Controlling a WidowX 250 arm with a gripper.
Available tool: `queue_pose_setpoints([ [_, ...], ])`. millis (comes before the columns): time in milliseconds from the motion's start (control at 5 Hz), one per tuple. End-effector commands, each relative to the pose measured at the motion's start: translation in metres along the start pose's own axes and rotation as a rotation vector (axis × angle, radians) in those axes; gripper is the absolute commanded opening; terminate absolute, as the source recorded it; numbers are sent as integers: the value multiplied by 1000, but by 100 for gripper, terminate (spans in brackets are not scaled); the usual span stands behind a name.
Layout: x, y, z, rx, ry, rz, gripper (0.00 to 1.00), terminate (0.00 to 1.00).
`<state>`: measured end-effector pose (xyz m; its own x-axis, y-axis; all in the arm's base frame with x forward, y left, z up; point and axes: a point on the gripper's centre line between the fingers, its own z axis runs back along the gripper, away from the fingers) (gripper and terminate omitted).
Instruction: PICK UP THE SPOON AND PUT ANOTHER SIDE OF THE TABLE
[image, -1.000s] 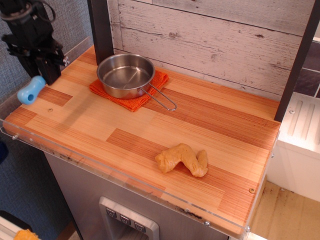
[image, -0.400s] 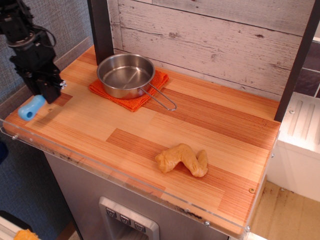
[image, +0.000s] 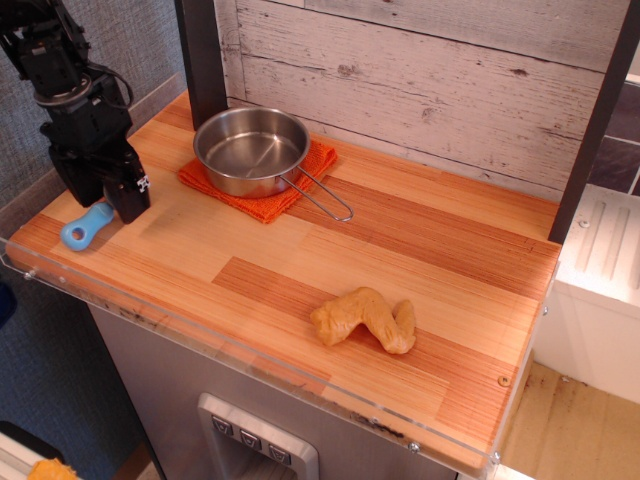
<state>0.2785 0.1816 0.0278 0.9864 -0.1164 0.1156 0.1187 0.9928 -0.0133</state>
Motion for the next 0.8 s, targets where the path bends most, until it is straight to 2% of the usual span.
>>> queue_pose_setpoints([
  [0,10,-41,65,58,-102,-15,100,0],
  [200,5,-47,75,66,-74,62,100,0],
  [400,3,-49,70,47,-40,97,100,0],
  [600,3,-49,70,47,-40,97,100,0],
])
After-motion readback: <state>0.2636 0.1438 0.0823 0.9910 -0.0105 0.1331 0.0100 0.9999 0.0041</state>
